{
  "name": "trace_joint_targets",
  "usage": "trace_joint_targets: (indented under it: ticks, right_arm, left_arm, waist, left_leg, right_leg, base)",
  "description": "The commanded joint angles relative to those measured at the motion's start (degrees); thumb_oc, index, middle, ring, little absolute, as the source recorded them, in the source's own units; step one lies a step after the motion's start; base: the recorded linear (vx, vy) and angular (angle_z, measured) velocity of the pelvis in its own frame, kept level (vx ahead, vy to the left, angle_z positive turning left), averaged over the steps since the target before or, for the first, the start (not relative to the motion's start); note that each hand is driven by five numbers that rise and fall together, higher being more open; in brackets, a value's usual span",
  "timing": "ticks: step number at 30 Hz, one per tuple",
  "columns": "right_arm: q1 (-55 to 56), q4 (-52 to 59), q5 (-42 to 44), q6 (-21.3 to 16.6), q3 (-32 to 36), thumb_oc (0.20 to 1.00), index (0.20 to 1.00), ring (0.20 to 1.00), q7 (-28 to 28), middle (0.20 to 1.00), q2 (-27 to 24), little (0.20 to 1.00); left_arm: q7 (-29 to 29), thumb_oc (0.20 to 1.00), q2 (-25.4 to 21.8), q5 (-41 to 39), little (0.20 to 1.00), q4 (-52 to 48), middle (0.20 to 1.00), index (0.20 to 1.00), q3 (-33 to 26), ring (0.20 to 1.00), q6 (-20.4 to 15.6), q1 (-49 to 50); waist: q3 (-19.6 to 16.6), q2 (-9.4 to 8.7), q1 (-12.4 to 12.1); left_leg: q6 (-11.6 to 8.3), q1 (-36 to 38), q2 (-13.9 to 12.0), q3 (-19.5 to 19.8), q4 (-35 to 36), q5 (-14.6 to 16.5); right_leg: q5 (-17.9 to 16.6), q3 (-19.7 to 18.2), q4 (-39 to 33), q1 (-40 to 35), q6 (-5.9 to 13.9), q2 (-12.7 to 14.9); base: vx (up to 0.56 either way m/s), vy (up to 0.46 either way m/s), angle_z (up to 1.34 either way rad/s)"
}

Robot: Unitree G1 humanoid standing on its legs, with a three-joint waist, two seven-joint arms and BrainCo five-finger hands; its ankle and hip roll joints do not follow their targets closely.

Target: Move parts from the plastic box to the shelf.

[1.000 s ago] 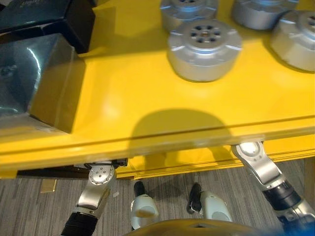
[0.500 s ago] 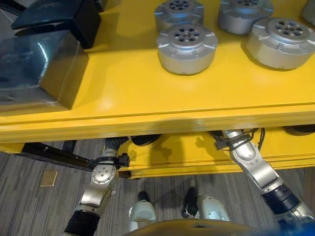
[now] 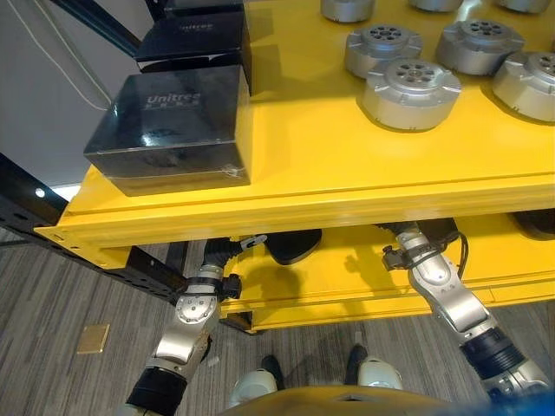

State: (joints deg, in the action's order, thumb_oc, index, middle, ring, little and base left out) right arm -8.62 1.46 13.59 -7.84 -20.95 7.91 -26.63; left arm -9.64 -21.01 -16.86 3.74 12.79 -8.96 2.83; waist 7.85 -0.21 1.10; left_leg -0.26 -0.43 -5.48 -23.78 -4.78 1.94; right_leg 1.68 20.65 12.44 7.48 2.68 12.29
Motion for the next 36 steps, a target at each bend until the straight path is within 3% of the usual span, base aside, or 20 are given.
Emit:
trace_joint_targets:
  ticks: [1,4,5,6,8,9,10,11,12,13,14,17,21,23,24,25,27,32,33,36]
  right_arm:
    - [-2.4,2.2,0.6,-2.6,1.6,1.0,1.0,1.0,-0.5,1.0,2.2,1.0]
    - [-1.3,3.1,-1.6,-2.4,2.4,1.0,1.0,1.0,-1.1,1.0,3.2,1.0]
    - [-1.2,3.3,-1.7,-2.2,2.4,1.0,1.0,1.0,-1.1,1.0,3.2,1.0]
    - [-1.8,3.2,-1.7,-2.0,1.9,1.0,1.0,1.0,-2.2,1.0,3.7,1.0]
    - [-2.7,3.8,-2.3,-1.7,1.3,1.0,1.0,1.0,-3.3,1.0,3.7,1.0]
    - [-3.0,5.2,-3.3,-2.3,0.9,1.0,1.0,1.0,-4.1,1.0,3.2,1.0]
    - [-2.9,5.4,-3.4,-2.4,0.9,1.0,1.0,1.0,-4.2,1.0,3.0,1.0]
    - [-2.3,6.2,-3.8,-3.2,1.1,1.0,1.0,1.0,-4.5,1.0,2.3,1.0]
    - [-0.7,7.7,-4.2,-5.3,1.8,1.0,1.0,1.0,-6.1,1.0,0.3,1.0]
    - [-0.7,7.5,-6.9,-8.5,1.6,1.0,1.0,1.0,-6.0,1.0,-0.8,1.0]
    - [-1.0,7.0,-9.2,-11.4,1.1,1.0,1.0,1.0,-6.4,1.0,-1.4,1.0]
    - [-5.7,10.7,-15.1,-13.0,0.2,1.0,1.0,1.0,-3.6,1.0,-4.8,1.0]
    - [-12.8,14.8,-19.7,-12.1,-0.9,1.0,1.0,1.0,-1.3,1.0,-6.9,1.0]
    - [-16.2,15.7,-21.0,-11.5,-1.2,1.0,1.0,1.0,-0.6,1.0,-7.2,1.0]
    - [-17.1,16.0,-21.4,-11.2,-1.3,1.0,1.0,1.0,-0.8,1.0,-7.3,1.0]
    - [-19.1,16.3,-21.3,-10.4,-1.5,1.0,1.0,1.0,-1.8,1.0,-7.2,1.0]
    - [-21.7,16.8,-22.1,-10.0,-1.9,1.0,1.0,1.0,-3.6,1.0,-7.1,1.0]
    - [-22.8,21.2,-24.6,-8.8,-1.2,1.0,1.0,1.0,-5.2,1.0,-8.5,1.0]
    - [-23.4,21.0,-24.9,-9.5,-1.0,1.0,1.0,1.0,-4.7,1.0,-9.2,1.0]
    - [-23.9,20.5,-26.5,-11.1,-0.4,1.0,1.0,1.0,-3.8,1.0,-10.1,1.0]
  left_arm:
    - [0.8,1.0,-2.7,-0.6,1.0,-2.3,1.0,1.0,-1.9,1.0,-0.8,-2.3]
    - [2.1,1.0,-3.2,0.1,1.0,-2.4,1.0,1.0,-1.1,1.0,0.1,-2.2]
    - [2.1,1.0,-3.2,0.0,1.0,-2.4,1.0,1.0,-1.0,1.0,0.3,-2.1]
    - [1.7,1.0,-3.2,0.0,1.0,-2.8,1.0,1.0,-1.3,1.0,0.6,-0.6]
    - [1.5,1.0,-3.4,-0.2,1.0,-3.1,1.0,1.0,-1.7,1.0,0.6,0.6]
    - [2.3,1.0,-4.2,-1.2,1.0,-3.3,1.0,1.0,-1.6,1.0,1.6,0.2]
    - [2.3,1.0,-4.3,-1.3,1.0,-3.2,1.0,1.0,-1.5,1.0,1.6,0.1]
    - [2.6,1.0,-4.7,-1.6,1.0,-3.1,1.0,1.0,-1.5,1.0,1.7,-0.1]
    - [3.0,1.0,-4.9,-1.4,1.0,-2.1,1.0,1.0,-1.0,1.0,0.7,-0.3]
    - [2.9,1.0,-5.1,-1.4,1.0,-1.8,1.0,1.0,-1.1,1.0,-0.3,0.0]
    - [2.1,1.0,-5.0,-2.1,1.0,-1.3,1.0,1.0,-1.3,1.0,-0.7,0.1]
    - [1.0,1.0,-5.7,-5.2,1.0,-2.9,1.0,1.0,-3.0,1.0,-4.3,1.0]
    - [-4.0,1.0,-7.0,-5.1,1.0,-8.5,1.0,1.0,-6.2,1.0,-8.6,0.4]
    - [-4.1,1.0,-7.4,-6.4,1.0,-11.3,1.0,1.0,-7.8,1.0,-8.1,-0.2]
    - [-4.2,1.0,-7.4,-7.1,1.0,-12.1,1.0,1.0,-8.3,1.0,-7.8,-0.2]
    - [-4.3,1.0,-6.8,-7.1,1.0,-13.4,1.0,1.0,-9.1,1.0,-7.9,0.3]
    - [-4.7,1.0,-5.9,-7.6,1.0,-15.2,1.0,1.0,-10.2,1.0,-8.3,2.0]
    - [-1.8,1.0,-5.6,-8.8,1.0,-16.8,1.0,1.0,-10.8,1.0,-9.1,3.1]
    - [-1.5,1.0,-6.0,-9.1,1.0,-16.3,1.0,1.0,-10.3,1.0,-9.8,2.7]
    - [-0.6,1.0,-7.0,-9.9,1.0,-15.3,1.0,1.0,-9.0,1.0,-9.9,1.0]
  waist:
    - [1.7,-2.18,-0.3]
    - [2.7,-3.09,-0.9]
    - [2.8,-3.16,-1.0]
    - [3.3,-2.66,-2.4]
    - [3.6,-2.29,-3.5]
    - [3.9,-1.69,-3.0]
    - [3.8,-1.71,-3.0]
    - [3.9,-1.67,-2.4]
    - [3.8,-1.88,-1.4]
    - [3.9,-2.3,-1.7]
    - [4.5,-2.68,-2.3]
    - [8.7,-1.67,-3.7]
    - [14.0,0.63,-4.4]
    - [15.9,1.28,-5.2]
    - [16.4,1.43,-5.4]
    - [17.3,1.75,-6.5]
    - [17.8,1.52,-7.6]
    - [16.5,0.8,-5.9]
    - [16.2,0.91,-5.8]
    - [17.2,1.4,-5.5]
  left_leg:
    - [-1.5,6.7,-2.0,0.9,-0.6,5.2]
    - [-1.02,8.0,-1.2,-1.5,0.8,6.1]
    - [-0.98,8.1,-1.1,-1.7,0.9,6.1]
    - [-1.26,9.3,-1.9,-4.6,1.0,7.0]
    - [-1.24,9.7,-2.5,-6.4,1.3,6.3]
    - [-0.03,8.2,-2.2,-4.5,1.4,6.0]
    - [0.11,8.0,-2.1,-4.3,1.3,6.0]
    - [0.72,6.8,-2.0,-3.0,1.1,5.8]
    - [1.92,3.5,-2.2,-0.6,0.3,4.1]
    - [1.34,1.5,-2.2,0.8,-0.6,3.7]
    - [0.4,-0.1,-2.4,1.3,-1.8,3.6]
    - [-2.91,-4.3,-6.1,1.2,-4.3,2.0]
    - [-4.95,-7.4,-9.1,1.2,-4.7,0.1]
    - [-5.38,-8.8,-9.4,2.5,-5.7,0.0]
    - [-5.88,-9.8,-9.7,3.6,-7.2,-0.3]
    - [-6.15,-12.8,-10.4,7.5,-11.7,-3.5]
    - [-6.13,-14.6,-10.8,13.7,-15.9,-4.3]
    - [-7.12,-10.8,-16.4,11.6,-12.7,-7.4]
    - [-6.56,-10.0,-15.7,10.9,-10.1,-5.7]
    - [-6.63,-11.3,-15.2,9.8,-8.8,-5.5]
  right_leg:
    - [-5.3,-1.4,-7.6,-5.3,6.65,2.4]
    - [-12.6,1.1,-10.5,-4.4,10.0,7.9]
    - [-12.9,1.4,-10.6,-4.3,10.17,8.2]
    - [-12.6,6.9,-8.6,-4.3,10.62,9.4]
    - [-11.8,9.9,-6.0,-4.0,9.81,10.1]
    - [-8.9,5.9,0.3,-3.1,8.84,8.4]
    - [-8.3,5.1,1.5,-2.5,8.77,8.4]
    - [-5.5,2.1,3.5,-2.6,8.16,6.1]
    - [0.6,-3.1,8.2,-2.4,5.89,0.3]
    - [4.0,-3.5,4.8,-4.0,4.45,-1.4]
    - [4.7,-2.6,1.8,-5.2,3.76,-1.7]
    - [5.9,-0.5,-1.0,-5.7,3.26,-0.7]
    - [7.2,1.5,2.4,0.3,1.86,-1.0]
    - [8.6,1.8,6.1,3.4,1.41,-0.5]
    - [9.3,1.6,7.3,4.1,0.95,-0.6]
    - [9.2,0.6,9.0,6.0,-0.94,-1.8]
    - [10.2,-1.9,12.6,8.8,-1.97,-2.4]
    - [11.4,-2.0,17.9,13.2,-2.75,-0.5]
    - [11.7,-2.0,19.8,14.5,-2.23,0.7]
    - [12.2,-1.7,22.3,15.8,-1.51,2.1]
  base:
    - [-0.15,0.167,-0.23]
    - [-0.17,0.123,-0.18]
    - [-0.2,0.091,-0.08]
    - [-0.18,0.087,-0.2]
    - [-0.21,0.055,-0.73]
    - [-0.16,0.018,-1.02]
    - [-0.16,-0.017,-0.49]
    - [-0.2,-0.215,0.25]
    - [-0.28,-0.388,0.66]
    - [-0.27,-0.521,1.36]
    - [-0.21,-0.482,1.28]
    - [-0.2,-0.374,-0.2]
    - [-0.34,-0.323,0.11]
    - [-0.27,-0.263,0.11]
    - [-0.2,-0.153,0.12]
    - [-0.19,-0.112,0.17]
    - [-0.14,0.0,-0.19]
    - [-0.08,0.172,-0.25]
    - [-0.12,0.362,0.21]
    - [-0.08,0.196,0.21]
